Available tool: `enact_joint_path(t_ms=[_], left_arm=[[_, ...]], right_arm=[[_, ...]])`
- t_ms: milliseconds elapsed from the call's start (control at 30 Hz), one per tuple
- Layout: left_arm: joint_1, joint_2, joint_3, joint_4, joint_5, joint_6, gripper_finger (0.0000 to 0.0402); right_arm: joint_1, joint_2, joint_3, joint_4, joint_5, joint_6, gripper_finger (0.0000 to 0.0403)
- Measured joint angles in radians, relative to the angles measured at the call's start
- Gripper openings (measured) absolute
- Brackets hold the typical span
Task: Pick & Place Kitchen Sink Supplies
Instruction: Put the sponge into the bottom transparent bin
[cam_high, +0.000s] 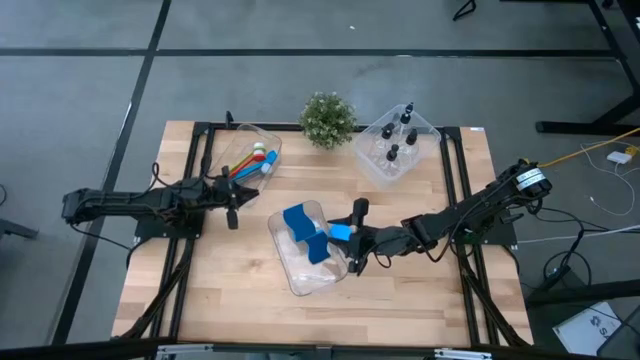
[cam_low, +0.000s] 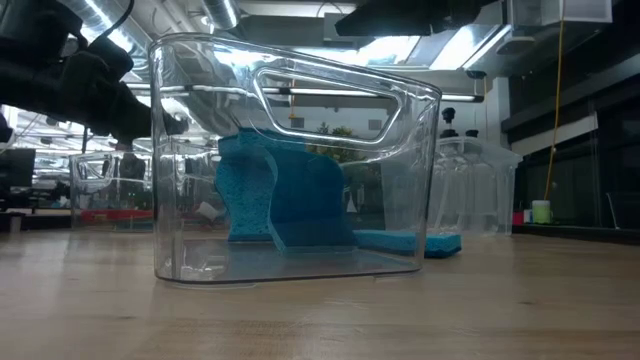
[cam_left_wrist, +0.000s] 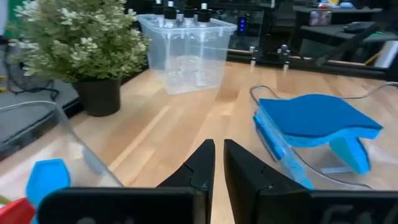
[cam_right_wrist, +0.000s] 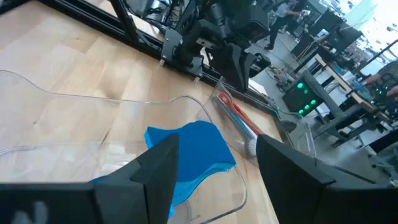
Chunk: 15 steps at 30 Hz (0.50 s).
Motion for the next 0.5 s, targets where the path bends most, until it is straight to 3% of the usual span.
enact_joint_path(t_ms=[333,500], left_arm=[[0.119,0.0,0.0,0.0,0.099,0.014,0.0003],[0.169,0.0,0.0,-0.013,0.111,0.019,0.0002]], right_arm=[[0.0,0.0,0.0,0.005,0.0,-0.01,0.0212],[0.001,0.0,0.0,0.006,0.0,0.115,0.0212]])
